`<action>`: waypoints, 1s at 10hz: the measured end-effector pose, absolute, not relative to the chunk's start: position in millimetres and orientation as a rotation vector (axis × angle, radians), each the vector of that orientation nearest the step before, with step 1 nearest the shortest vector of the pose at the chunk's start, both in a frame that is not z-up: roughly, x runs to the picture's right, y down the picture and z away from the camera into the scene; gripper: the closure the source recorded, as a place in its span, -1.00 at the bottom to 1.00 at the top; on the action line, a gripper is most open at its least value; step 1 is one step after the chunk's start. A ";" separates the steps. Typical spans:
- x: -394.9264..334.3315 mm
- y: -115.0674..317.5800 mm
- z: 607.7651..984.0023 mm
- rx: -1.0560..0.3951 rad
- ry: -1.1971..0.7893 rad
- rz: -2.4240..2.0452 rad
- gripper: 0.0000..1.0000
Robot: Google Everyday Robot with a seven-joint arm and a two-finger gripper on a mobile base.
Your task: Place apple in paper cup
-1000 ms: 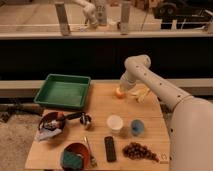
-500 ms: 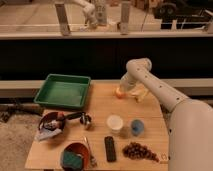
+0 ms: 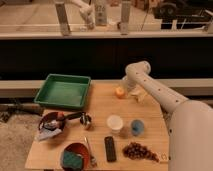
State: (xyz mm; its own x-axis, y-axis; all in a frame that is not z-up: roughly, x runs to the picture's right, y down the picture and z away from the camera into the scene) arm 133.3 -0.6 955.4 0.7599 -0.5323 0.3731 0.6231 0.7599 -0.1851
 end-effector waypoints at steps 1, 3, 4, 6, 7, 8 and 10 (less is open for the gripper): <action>134.0 0.4 958.0 -0.303 -0.312 -0.636 -0.60; 132.7 1.7 963.7 -0.288 -0.319 -0.637 -0.60; 131.8 2.0 965.6 -0.282 -0.322 -0.638 -0.60; 131.9 3.1 971.5 -0.270 -0.320 -0.643 -0.60; 127.9 4.6 975.6 -0.270 -0.320 -0.650 -0.60; 124.3 5.4 978.8 -0.270 -0.322 -0.653 -0.60; 127.7 6.4 983.1 -0.271 -0.312 -0.652 -0.60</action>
